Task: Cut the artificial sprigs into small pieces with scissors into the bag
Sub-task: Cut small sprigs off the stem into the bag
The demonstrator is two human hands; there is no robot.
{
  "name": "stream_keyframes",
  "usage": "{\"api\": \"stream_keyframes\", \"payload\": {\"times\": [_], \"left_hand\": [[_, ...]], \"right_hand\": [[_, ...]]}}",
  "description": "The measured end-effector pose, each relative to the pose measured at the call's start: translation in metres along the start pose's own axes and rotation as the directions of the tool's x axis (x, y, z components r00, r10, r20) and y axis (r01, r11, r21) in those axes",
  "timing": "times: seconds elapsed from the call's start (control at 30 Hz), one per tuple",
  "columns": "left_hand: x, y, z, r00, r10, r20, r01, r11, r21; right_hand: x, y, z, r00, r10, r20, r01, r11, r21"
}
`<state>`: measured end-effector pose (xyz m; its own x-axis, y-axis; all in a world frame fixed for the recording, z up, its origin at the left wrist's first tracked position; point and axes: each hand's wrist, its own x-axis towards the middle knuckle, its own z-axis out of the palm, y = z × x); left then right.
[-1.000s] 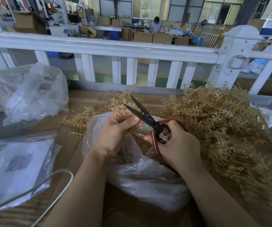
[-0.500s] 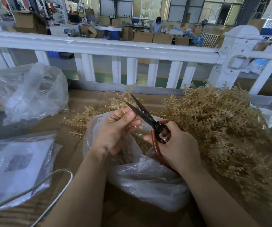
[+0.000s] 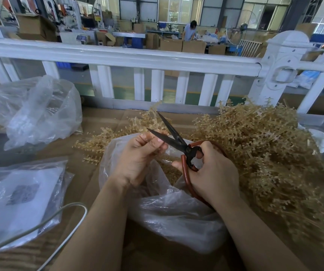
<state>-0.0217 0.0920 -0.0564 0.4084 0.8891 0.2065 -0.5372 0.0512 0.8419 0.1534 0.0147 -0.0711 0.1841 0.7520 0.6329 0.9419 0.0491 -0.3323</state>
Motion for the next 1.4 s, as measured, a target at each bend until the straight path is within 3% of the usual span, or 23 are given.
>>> {"api": "stream_keyframes", "payload": {"times": [0.27, 0.6, 0.93, 1.17, 1.4], "left_hand": [[-0.002, 0.0, 0.003, 0.999, -0.034, -0.017, 0.034, 0.999, 0.021], [-0.004, 0.003, 0.01, 0.998, 0.054, -0.022, -0.048, 0.975, 0.215], [-0.004, 0.004, 0.013, 0.995, 0.029, -0.099, -0.015, 0.991, 0.134], [-0.003, 0.003, 0.014, 0.995, 0.052, -0.085, -0.039, 0.989, 0.145], [-0.001, 0.003, 0.009, 0.992, 0.05, -0.116, -0.044, 0.997, 0.055]], "right_hand": [[0.002, 0.0, -0.001, 0.999, -0.018, -0.033, 0.015, 0.995, -0.094], [-0.001, 0.001, 0.0, 1.0, 0.02, -0.005, -0.021, 0.996, -0.086], [0.001, -0.004, -0.003, 0.999, -0.004, -0.046, -0.003, 0.989, -0.148], [-0.001, -0.006, -0.004, 0.996, 0.03, -0.086, -0.038, 0.995, -0.087], [-0.002, -0.006, -0.005, 0.998, 0.055, -0.014, -0.056, 0.995, -0.079]]}}
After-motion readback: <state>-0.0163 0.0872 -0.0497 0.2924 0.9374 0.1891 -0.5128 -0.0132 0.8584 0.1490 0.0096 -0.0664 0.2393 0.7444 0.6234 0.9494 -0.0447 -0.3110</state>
